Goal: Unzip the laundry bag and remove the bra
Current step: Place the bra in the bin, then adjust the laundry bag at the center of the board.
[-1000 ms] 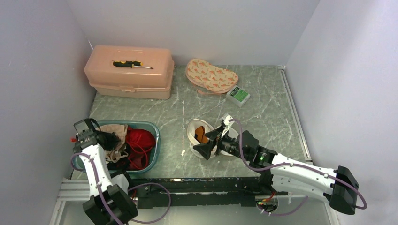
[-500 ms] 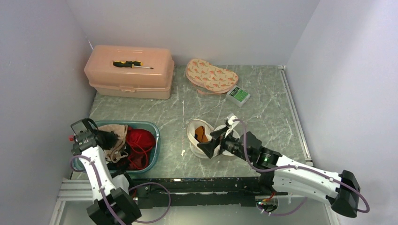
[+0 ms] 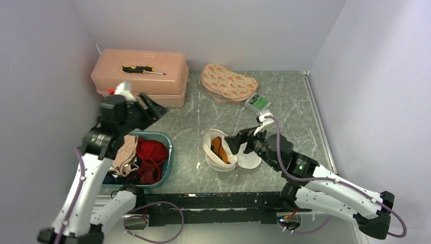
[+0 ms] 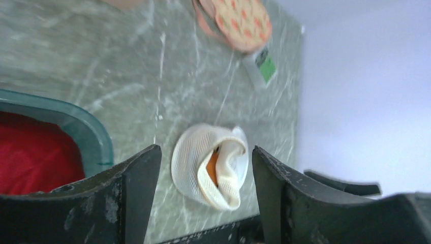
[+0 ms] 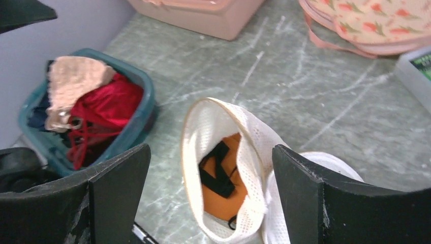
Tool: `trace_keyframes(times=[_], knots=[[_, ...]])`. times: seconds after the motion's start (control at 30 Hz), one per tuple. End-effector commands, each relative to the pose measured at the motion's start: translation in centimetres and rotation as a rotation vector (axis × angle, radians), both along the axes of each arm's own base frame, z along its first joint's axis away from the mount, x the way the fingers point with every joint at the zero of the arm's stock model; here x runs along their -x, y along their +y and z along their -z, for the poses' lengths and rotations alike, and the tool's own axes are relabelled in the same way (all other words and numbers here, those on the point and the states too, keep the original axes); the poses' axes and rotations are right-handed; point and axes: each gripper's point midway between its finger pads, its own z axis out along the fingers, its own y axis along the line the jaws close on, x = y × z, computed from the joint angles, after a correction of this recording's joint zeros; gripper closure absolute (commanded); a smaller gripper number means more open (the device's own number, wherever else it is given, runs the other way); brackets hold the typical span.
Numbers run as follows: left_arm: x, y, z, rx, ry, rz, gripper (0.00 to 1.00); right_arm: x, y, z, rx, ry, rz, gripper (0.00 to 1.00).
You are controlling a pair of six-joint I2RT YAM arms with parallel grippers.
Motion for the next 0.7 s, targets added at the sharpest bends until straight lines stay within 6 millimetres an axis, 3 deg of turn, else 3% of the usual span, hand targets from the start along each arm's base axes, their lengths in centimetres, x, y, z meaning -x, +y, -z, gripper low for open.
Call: trace_keyframes(times=[0.0,0.1,0.17,0.27,0.4,0.57,0.67], knots=[[0.1,-6.8,1.6,-0.103,0.036,0.188,0.28,-1.3,-0.5,3.9,0.132,0.089,0.036,0.12],[1.3,-12.3,4.7,-0.199,0.106,0.325,0.27,-1.7,0.4,6.0,0.136,0.132,-0.002,0.23],[2.0,-14.2,7.4,-0.252,0.159,0.37,0.26,-1.9,0.9,7.3,0.136,0.148,-0.02,0.25],[2.5,-15.0,10.9,-0.248,0.199,0.384,0.22,-1.8,2.3,9.1,0.13,0.172,-0.081,0.25],[3.1,-15.1,13.3,-0.227,0.186,0.408,0.16,-2.5,3.1,12.1,0.169,0.226,-0.074,0.25],[3.6,-16.9,15.8,-0.211,0.237,0.499,0.17,-4.3,2.2,15.2,0.234,0.302,0.017,0.29],[3.6,-18.1,16.9,-0.182,0.26,0.532,0.19,-4.7,2.0,16.1,0.257,0.327,0.035,0.4]])
